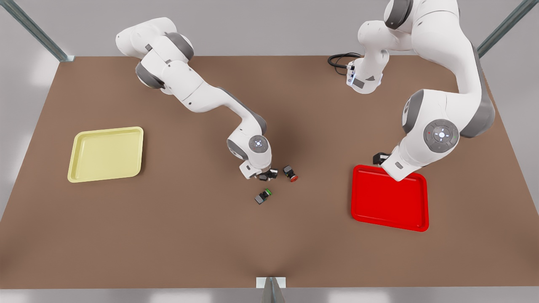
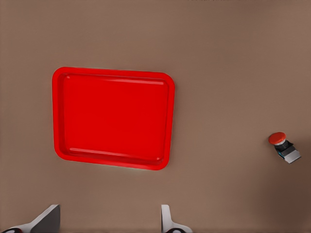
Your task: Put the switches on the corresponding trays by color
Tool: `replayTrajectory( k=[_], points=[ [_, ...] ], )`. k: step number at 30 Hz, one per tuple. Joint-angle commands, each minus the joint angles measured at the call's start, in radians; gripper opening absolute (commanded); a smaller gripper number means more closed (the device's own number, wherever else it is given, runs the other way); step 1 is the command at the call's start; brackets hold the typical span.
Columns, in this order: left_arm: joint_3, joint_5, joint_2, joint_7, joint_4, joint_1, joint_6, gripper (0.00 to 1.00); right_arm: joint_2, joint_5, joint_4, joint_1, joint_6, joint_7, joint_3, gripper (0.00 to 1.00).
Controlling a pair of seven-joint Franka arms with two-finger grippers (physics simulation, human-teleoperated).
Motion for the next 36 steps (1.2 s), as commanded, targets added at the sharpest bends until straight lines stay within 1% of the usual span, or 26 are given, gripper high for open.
replayTrajectory(
  k=[1,7,13,15,21,36],
  points=[
    [0.0,0.0,0.0,0.0,0.0,0.0,0.0,1.0,0.0,0.0,0.0,0.0,0.0,0.0,0.001,0.69],
    [0.0,0.0,0.0,0.001,0.0,0.0,-0.002,1.0,0.006,-0.001,-0.006,0.001,0.003,0.003,0.001,0.63],
    [0.0,-0.001,0.0,0.001,0.0,0.0,0.0,1.0,0.006,-0.001,-0.003,0.001,0.002,0.011,0.001,0.63],
    [0.0,-0.001,0.0,0.001,0.0,0.0,0.0,1.0,0.005,-0.001,-0.005,0.001,0.0,0.009,0.001,0.6],
    [0.0,-0.001,0.0,0.001,0.0,0.0,0.0,1.0,0.006,-0.003,-0.006,0.001,0.0,0.006,0.001,0.56],
    [0.0,-0.003,0.005,0.001,0.0,0.0,0.0,1.0,0.0,-0.002,-0.002,0.0,-0.002,0.0,0.001,0.53]
  ],
)
